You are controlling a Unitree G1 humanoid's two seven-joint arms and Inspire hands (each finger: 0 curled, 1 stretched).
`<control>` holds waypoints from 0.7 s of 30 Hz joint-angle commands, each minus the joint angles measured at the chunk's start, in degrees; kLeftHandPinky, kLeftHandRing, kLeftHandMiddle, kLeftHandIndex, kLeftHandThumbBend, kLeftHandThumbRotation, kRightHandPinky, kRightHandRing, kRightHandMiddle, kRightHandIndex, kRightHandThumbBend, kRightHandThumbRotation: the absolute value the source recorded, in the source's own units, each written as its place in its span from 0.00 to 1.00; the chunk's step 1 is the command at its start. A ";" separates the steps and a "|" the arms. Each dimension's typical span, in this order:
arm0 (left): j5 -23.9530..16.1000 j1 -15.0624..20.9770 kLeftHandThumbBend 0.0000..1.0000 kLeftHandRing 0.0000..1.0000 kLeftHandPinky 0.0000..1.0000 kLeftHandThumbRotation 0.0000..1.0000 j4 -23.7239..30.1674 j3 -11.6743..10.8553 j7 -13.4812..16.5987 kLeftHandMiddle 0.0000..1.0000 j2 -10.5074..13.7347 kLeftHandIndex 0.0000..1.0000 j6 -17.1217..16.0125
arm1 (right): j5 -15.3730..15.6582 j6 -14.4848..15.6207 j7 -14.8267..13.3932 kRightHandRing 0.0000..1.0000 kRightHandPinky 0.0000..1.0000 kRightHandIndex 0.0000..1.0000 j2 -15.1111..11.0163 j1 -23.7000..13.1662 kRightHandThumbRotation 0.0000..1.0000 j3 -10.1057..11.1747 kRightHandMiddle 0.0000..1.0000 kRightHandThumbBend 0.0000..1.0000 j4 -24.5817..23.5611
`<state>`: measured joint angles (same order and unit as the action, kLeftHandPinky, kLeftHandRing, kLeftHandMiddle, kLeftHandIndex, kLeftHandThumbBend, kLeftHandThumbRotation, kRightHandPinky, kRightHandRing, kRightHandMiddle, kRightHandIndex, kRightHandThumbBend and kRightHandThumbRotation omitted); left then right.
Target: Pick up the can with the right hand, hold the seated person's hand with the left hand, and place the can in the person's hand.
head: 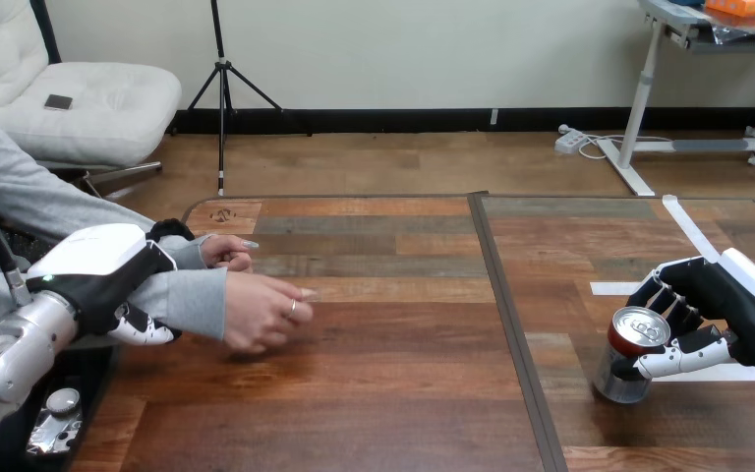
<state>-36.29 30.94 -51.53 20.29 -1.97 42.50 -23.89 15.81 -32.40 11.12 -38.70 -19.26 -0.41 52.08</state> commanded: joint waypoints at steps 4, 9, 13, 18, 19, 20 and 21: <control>2.54 2.40 0.44 0.25 0.19 0.00 4.78 -3.96 0.57 0.32 2.20 0.36 -0.14 | -0.38 -0.03 -1.19 0.39 0.36 0.45 -1.04 -4.64 0.00 0.55 0.42 0.75 -1.74; 2.69 1.77 0.41 0.26 0.20 0.00 6.89 -4.73 0.31 0.35 2.55 0.40 -0.05 | -0.70 -0.58 -1.16 0.38 0.35 0.44 -0.93 -4.69 0.00 0.70 0.42 0.75 -1.44; 2.98 1.46 0.39 0.26 0.19 0.00 8.17 -5.34 -0.19 0.35 2.71 0.40 0.09 | -0.27 -0.89 -1.55 0.38 0.35 0.44 -1.06 -4.75 0.00 0.51 0.42 0.76 -1.34; 3.75 1.03 0.37 0.25 0.19 0.00 9.77 -6.33 -0.74 0.34 2.80 0.40 0.12 | -0.39 -0.44 -1.50 0.37 0.35 0.44 -0.99 -4.74 0.00 0.58 0.41 0.76 -1.58; 3.83 0.96 0.37 0.25 0.19 0.00 10.06 -6.45 -0.91 0.34 2.82 0.40 0.25 | -0.37 -0.46 -1.55 0.37 0.35 0.44 -0.99 -4.73 0.00 0.58 0.41 0.76 -1.58; 4.06 0.90 0.36 0.25 0.19 0.00 10.43 -6.65 -1.14 0.34 2.85 0.40 0.32 | -0.25 -0.48 -1.61 0.37 0.35 0.44 -1.03 -4.75 0.00 0.51 0.41 0.76 -1.61; 4.20 0.84 0.36 0.26 0.19 0.00 10.67 -6.78 -1.28 0.34 2.87 0.40 0.37 | -0.16 -0.49 -1.65 0.37 0.35 0.44 -1.06 -4.76 0.00 0.46 0.41 0.76 -1.62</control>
<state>-34.68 28.11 -46.39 17.74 -3.69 42.93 -23.70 15.82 -31.96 10.96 -38.70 -19.26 -0.41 52.08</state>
